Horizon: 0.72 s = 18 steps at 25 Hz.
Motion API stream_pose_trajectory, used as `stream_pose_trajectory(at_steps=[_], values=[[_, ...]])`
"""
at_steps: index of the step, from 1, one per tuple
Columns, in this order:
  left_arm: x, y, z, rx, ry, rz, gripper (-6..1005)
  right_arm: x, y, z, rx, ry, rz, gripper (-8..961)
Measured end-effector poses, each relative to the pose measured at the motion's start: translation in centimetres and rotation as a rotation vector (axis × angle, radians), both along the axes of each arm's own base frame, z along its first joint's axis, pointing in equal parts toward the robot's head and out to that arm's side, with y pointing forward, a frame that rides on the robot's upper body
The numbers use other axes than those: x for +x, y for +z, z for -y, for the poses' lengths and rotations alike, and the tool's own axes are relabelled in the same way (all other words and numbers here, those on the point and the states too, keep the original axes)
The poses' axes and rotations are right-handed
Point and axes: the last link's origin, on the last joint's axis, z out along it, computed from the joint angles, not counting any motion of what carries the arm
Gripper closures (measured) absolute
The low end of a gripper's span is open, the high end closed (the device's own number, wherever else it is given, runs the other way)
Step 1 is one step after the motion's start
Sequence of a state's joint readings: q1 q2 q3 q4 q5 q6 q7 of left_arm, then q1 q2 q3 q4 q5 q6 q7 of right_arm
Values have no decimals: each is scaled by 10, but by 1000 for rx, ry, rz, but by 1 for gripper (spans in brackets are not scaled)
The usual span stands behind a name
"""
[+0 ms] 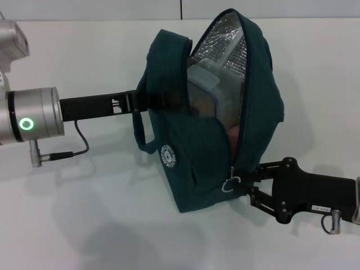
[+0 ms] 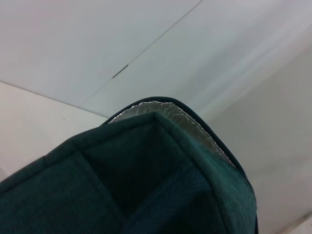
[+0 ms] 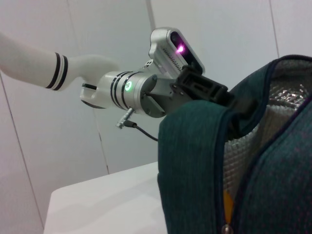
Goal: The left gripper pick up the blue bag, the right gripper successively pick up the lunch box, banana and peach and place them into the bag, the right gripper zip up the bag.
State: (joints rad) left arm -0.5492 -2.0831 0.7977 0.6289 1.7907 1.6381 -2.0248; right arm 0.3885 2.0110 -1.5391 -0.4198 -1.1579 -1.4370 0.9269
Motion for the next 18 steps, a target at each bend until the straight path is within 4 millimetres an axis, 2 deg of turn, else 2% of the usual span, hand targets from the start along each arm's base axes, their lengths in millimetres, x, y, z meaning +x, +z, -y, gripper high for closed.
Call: stream_pose_trajectory(at_steps=[11, 18], values=[[0, 0, 0, 0, 0, 1, 951, -5, -8, 3, -44, 34, 15, 756], [0, 0, 0, 0, 0, 2, 951, -7, -7, 1, -38, 32, 7, 759]])
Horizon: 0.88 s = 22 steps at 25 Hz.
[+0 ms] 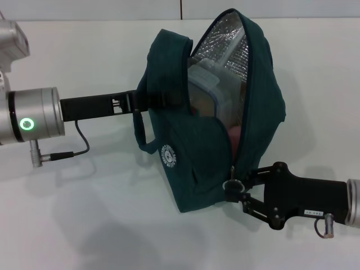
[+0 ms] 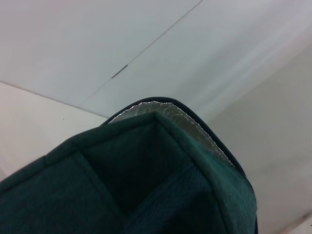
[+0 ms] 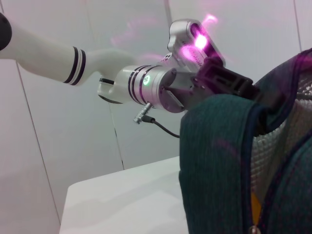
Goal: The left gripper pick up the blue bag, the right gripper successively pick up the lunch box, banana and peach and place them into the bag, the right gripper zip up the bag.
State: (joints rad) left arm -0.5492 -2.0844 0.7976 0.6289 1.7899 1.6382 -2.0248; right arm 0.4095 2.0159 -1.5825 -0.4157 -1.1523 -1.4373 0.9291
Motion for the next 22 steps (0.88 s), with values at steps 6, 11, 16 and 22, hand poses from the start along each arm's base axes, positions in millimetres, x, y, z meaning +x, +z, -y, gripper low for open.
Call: stream_pose_trajectory(at_steps=[6, 11, 16, 22], values=[[0, 0, 0, 0, 0, 0, 951, 2, 1, 0, 10, -13, 0, 762], [0, 0, -1, 4, 4, -3, 950, 4, 1, 1, 13, -23, 4, 883], [-1, 0, -1, 5, 6, -4, 950, 6, 1, 2, 17, -22, 6, 921], [-1, 0, -1, 6, 6, -5, 950, 7, 4, 4, 13, -15, -1, 942]])
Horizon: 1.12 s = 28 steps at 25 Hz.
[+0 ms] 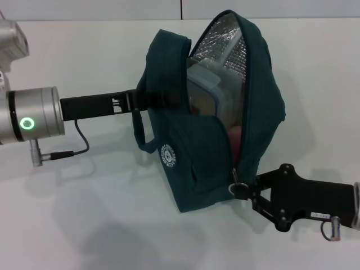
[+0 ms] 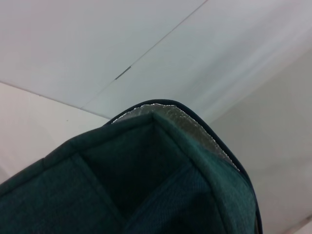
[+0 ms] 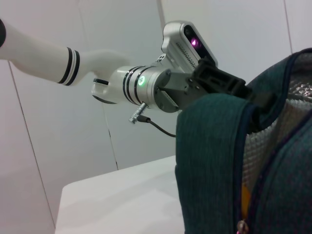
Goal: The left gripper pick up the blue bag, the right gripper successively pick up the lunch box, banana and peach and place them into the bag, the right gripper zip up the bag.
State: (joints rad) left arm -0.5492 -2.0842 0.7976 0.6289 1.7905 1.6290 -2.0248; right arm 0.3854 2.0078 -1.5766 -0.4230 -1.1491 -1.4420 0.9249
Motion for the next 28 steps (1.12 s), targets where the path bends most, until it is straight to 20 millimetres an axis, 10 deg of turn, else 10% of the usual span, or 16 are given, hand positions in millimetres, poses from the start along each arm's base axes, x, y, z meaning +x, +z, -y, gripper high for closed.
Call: stream_pose_trajectory(at_steps=[11, 28], values=[[-1, 0, 0, -1, 1, -4, 949, 5, 37, 10, 64, 7, -149, 945], [-4, 5, 2, 141, -88, 8, 924, -15, 39, -3, 118, 79, -192, 944]])
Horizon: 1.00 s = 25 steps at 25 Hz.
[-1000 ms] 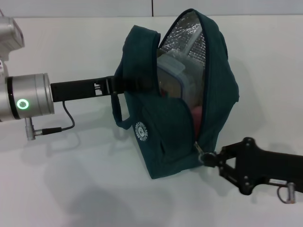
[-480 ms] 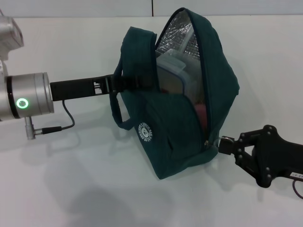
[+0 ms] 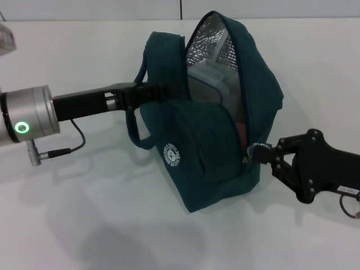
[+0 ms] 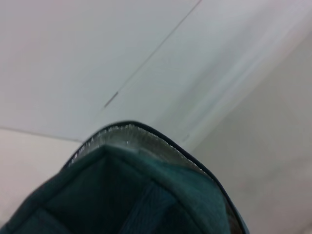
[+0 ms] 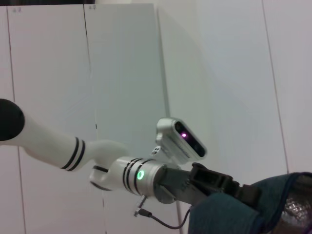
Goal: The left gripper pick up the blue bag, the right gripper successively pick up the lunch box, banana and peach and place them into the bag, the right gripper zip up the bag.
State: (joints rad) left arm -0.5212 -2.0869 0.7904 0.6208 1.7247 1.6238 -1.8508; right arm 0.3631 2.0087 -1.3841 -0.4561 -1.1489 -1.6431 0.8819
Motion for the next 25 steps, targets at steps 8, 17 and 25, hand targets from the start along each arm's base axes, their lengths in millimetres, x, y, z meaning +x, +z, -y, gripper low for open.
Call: stream_pose_trajectory(at_steps=[8, 17, 25], values=[[-24, 23, -1, 210, 47, 29, 495, -15, 5, -25, 59, -6, -26, 944], [-50, 40, 9, 354, 139, 79, 186, -56, 3, -66, 109, 43, -37, 943], [-67, 48, 19, 387, 203, 77, 120, -95, 3, -93, 115, 108, -35, 943]])
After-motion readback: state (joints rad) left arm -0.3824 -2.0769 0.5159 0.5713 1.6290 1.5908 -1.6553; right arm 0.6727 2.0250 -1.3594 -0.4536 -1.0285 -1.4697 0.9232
